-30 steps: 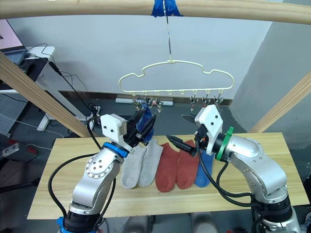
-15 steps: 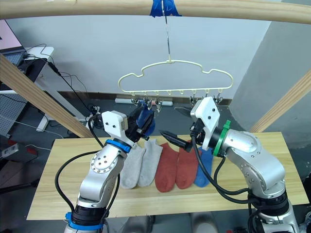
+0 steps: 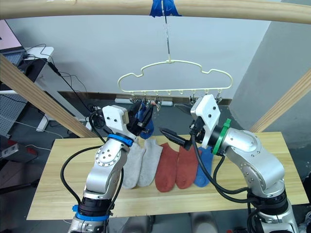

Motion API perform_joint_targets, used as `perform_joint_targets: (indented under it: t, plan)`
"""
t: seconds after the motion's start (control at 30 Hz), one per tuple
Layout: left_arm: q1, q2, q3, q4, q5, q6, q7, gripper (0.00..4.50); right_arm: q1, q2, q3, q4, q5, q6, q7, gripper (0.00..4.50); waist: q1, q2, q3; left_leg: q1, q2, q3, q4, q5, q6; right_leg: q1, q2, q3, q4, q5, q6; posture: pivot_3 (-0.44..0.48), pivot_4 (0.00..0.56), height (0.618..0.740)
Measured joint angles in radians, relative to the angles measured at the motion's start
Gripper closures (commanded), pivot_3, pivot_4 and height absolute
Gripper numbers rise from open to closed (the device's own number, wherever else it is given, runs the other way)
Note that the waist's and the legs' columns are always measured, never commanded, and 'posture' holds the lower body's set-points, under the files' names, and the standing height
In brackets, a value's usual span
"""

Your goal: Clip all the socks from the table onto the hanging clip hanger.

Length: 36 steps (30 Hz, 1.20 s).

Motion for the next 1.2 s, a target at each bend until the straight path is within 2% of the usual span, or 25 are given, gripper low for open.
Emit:
perform_joint_targets:
  t: [0.37,0.57,0.87,0.97,1.07,1.2]
  plan:
    - [-0.064,-0.012,0.001,0.061,0.029,-0.041,0.026,2.47,-0.001,0.001,0.000,0.000,-0.001,-0.001,-0.004,0.00,-0.001,0.000,0.000,0.000,0.000,0.000,0.004,0.000,0.000,0.000,0.000,0.000,0.006,0.000,0.000,-0.157,0.266,0.740]
    - [-0.068,-0.021,0.001,0.074,0.037,-0.051,0.032,2.47,-0.013,0.007,0.000,0.000,-0.001,-0.001,-0.006,0.00,-0.001,0.000,0.000,0.000,-0.001,0.000,0.013,0.000,0.000,0.000,0.000,0.000,0.011,0.000,0.000,-0.159,0.266,0.740]
    - [-0.069,-0.022,0.001,0.077,0.042,-0.053,0.038,2.47,-0.013,0.009,0.000,0.000,-0.001,-0.001,-0.008,0.00,-0.001,0.000,0.000,0.000,-0.001,0.000,0.013,0.000,0.001,0.000,0.001,0.001,0.012,0.000,0.000,-0.159,0.265,0.740]
    - [-0.070,-0.022,0.001,0.080,0.042,-0.053,0.040,3.00,-0.014,0.010,0.000,0.000,-0.002,-0.001,-0.009,0.00,-0.001,0.000,0.000,0.000,-0.001,-0.001,0.013,0.000,0.001,0.000,0.001,0.000,0.012,0.000,0.000,-0.159,0.265,0.740]
    - [-0.070,-0.022,0.001,0.080,0.041,-0.054,0.040,3.82,-0.014,0.010,0.000,0.000,-0.002,-0.001,-0.014,0.00,-0.001,0.000,0.000,0.000,-0.001,-0.001,0.013,0.000,0.001,0.000,0.001,0.000,0.012,0.000,0.000,-0.159,0.264,0.740]
    - [-0.070,-0.022,0.001,0.080,0.040,-0.059,0.039,4.48,-0.014,0.010,0.000,0.000,-0.002,-0.001,-0.019,0.00,-0.001,0.000,0.000,0.000,-0.001,-0.001,0.013,0.000,0.001,0.000,0.001,0.000,0.012,0.000,0.000,-0.158,0.265,0.740]
